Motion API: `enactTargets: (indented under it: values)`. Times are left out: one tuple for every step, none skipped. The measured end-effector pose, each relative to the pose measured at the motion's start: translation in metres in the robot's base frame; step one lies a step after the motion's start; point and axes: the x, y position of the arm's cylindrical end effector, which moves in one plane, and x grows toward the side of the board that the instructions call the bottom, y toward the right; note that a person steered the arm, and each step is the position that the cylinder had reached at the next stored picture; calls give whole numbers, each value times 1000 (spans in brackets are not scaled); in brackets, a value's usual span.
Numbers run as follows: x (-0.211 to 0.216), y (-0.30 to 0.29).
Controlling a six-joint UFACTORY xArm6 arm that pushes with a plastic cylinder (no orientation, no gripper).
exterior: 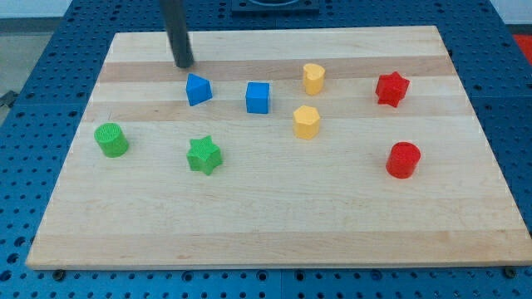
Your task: Move the blue triangle into the blue cube
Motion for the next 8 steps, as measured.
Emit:
enactTargets:
  values:
    - [11, -63]
    - [54, -73]
    - [75, -49]
    - [79, -10]
    - [79, 26]
    - [80, 57]
    - [84, 84]
    - [91, 96]
